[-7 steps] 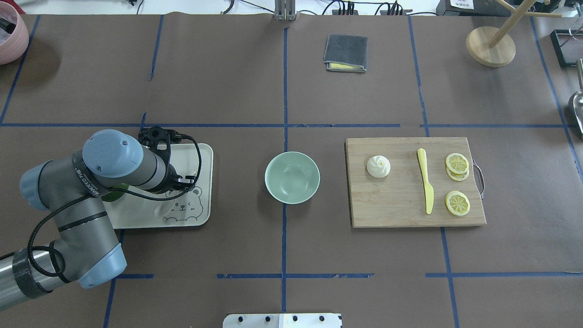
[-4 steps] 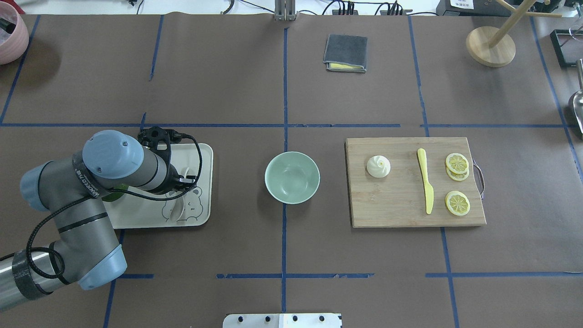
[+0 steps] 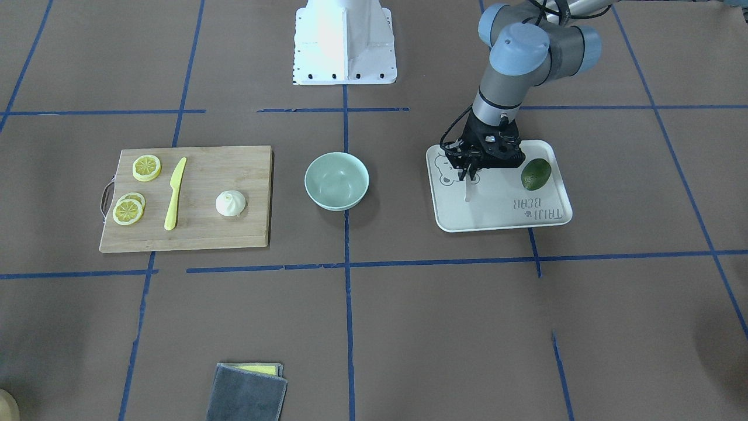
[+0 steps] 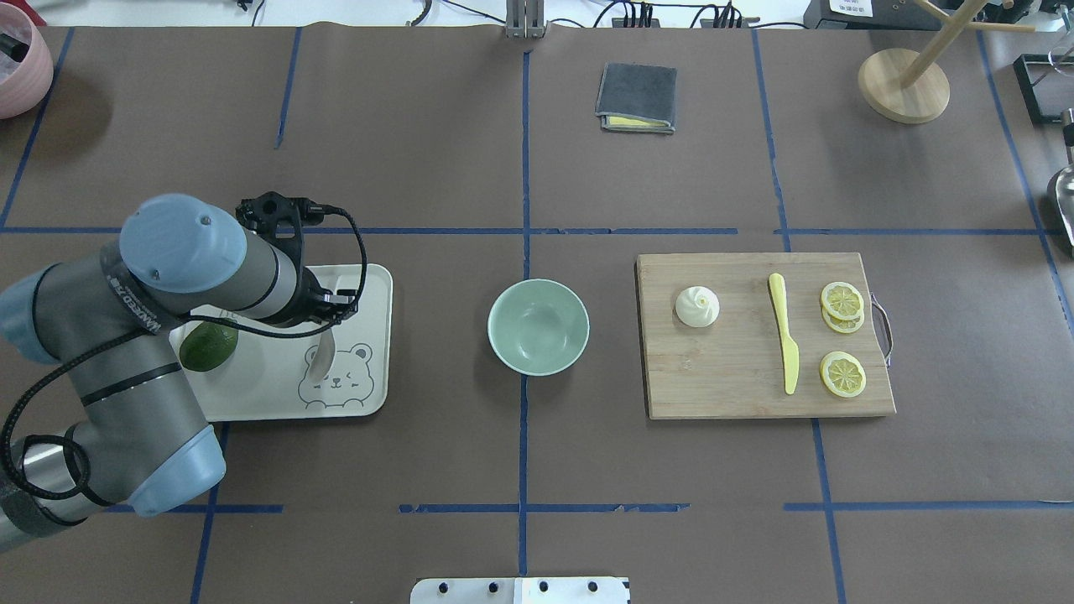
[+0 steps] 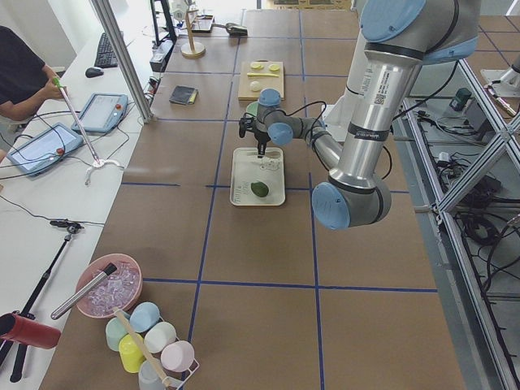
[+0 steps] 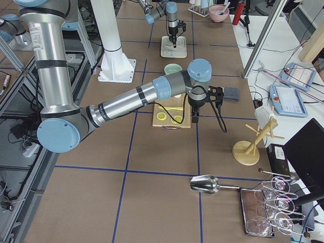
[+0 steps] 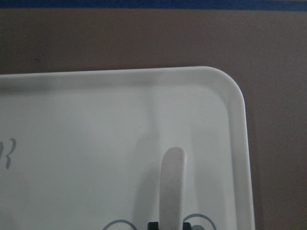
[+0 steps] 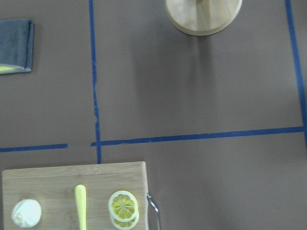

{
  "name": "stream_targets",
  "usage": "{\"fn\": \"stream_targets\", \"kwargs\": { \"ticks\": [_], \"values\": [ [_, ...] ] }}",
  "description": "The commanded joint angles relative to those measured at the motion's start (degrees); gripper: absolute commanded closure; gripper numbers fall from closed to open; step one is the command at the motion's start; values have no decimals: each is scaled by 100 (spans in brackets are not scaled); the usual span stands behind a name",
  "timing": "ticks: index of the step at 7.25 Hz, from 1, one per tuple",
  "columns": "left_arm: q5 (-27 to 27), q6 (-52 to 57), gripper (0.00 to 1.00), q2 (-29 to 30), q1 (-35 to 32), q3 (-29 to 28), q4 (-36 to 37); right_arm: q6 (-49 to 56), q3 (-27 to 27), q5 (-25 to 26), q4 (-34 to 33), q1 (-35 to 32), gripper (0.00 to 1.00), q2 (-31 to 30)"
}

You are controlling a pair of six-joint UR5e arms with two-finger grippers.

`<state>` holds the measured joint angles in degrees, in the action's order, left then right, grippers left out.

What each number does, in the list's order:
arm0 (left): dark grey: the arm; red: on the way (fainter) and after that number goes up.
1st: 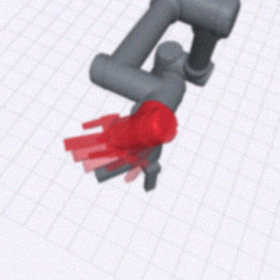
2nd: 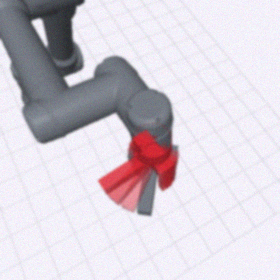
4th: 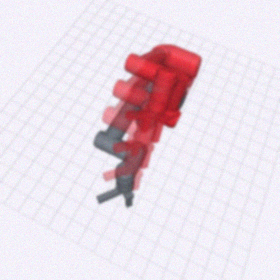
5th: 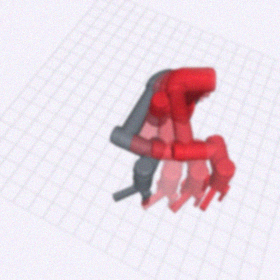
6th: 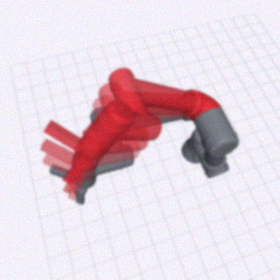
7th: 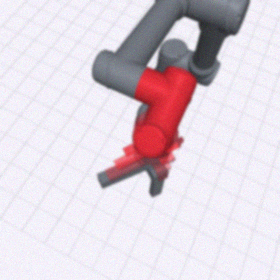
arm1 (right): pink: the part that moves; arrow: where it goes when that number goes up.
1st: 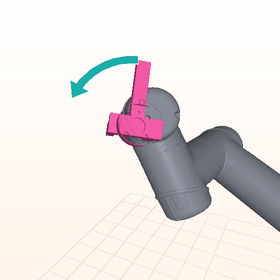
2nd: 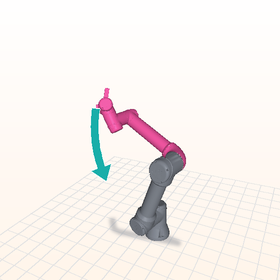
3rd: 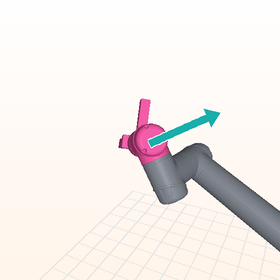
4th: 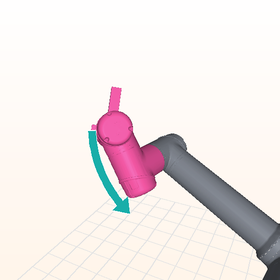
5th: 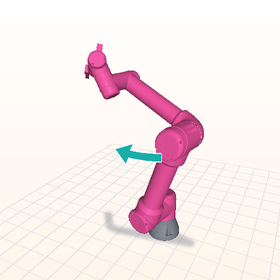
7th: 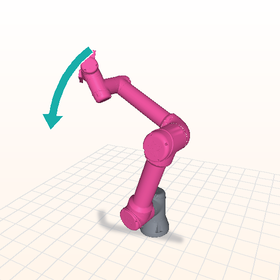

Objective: Put spoon and bun in bowl

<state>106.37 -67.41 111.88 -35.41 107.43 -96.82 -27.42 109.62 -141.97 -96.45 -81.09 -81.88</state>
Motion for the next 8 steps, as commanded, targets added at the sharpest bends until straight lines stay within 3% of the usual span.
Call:
{"fn": "stream_targets", "kwargs": {
  "ticks": [1,2,3,5,6,8],
  "values": [
    [24,0,100,728,-221,155,980,-973,365,168,3,941,0,347],
    [24,-174,100,904,-212,60,972,-1333,419,457,38,1337,0,496],
    [6,-698,100,1193,-195,-211,859,-1902,376,747,517,1759,0,559],
    [6,-1464,100,1389,-169,-713,-25,-2985,279,1607,1388,2637,0,577],
    [6,-1634,100,1468,-160,-976,-413,-3206,209,1968,1522,3007,0,629],
    [-2,-1967,100,1757,-151,-1110,-522,-3663,-72,2689,1541,3728,0,997]
  ]
}}
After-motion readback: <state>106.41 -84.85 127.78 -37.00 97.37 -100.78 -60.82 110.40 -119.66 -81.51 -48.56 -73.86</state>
